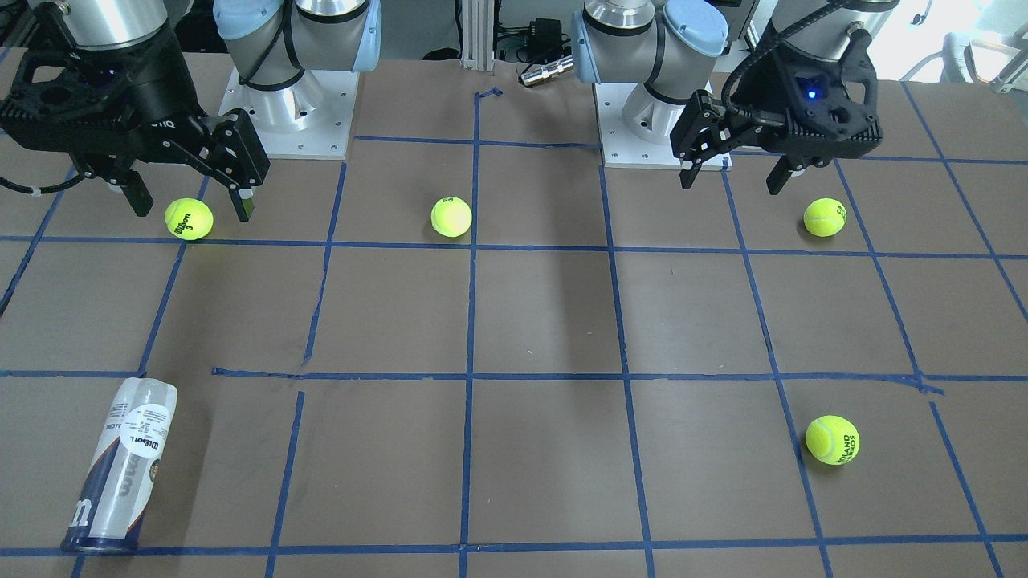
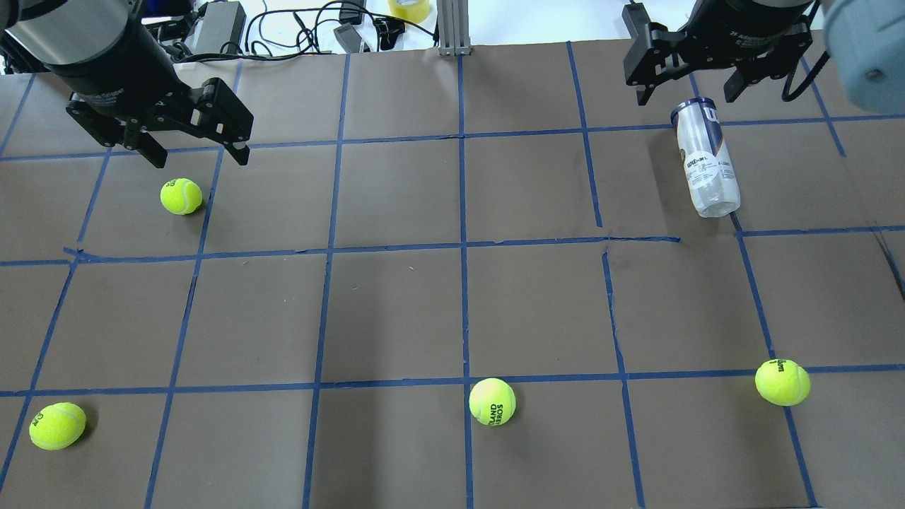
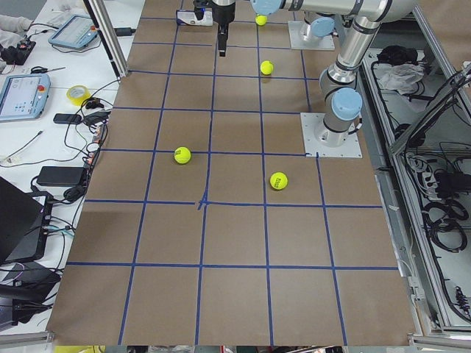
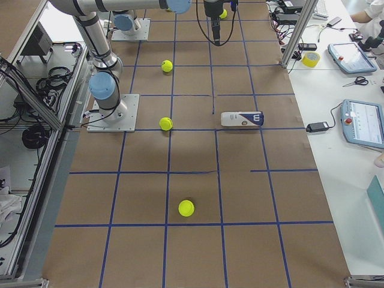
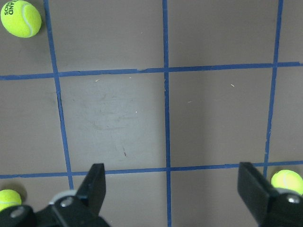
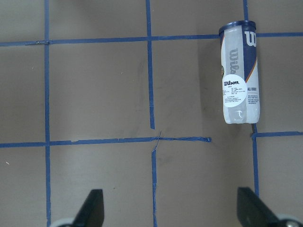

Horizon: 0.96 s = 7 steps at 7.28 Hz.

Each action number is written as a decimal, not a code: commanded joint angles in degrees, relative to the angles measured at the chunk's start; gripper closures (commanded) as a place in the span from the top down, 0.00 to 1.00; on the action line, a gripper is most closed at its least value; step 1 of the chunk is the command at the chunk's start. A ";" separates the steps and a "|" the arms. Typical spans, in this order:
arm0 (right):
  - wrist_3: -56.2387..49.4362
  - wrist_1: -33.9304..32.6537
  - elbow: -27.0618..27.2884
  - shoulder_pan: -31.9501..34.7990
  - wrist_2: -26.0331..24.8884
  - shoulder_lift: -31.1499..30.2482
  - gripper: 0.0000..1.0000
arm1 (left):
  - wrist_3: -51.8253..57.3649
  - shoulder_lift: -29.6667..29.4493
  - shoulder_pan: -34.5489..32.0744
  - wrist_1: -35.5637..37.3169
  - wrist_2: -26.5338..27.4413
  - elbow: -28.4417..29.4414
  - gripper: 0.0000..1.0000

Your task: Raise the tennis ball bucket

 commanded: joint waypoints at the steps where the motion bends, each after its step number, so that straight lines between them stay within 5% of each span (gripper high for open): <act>1: -0.17 -0.03 0.09 0.06 0.13 0.05 1.00 | -0.01 0.65 0.04 -0.21 0.41 -0.34 1.00; 7: -0.35 0.06 0.62 -0.03 0.21 0.06 1.00 | 0.08 0.39 -0.31 -0.21 -0.11 -0.52 1.00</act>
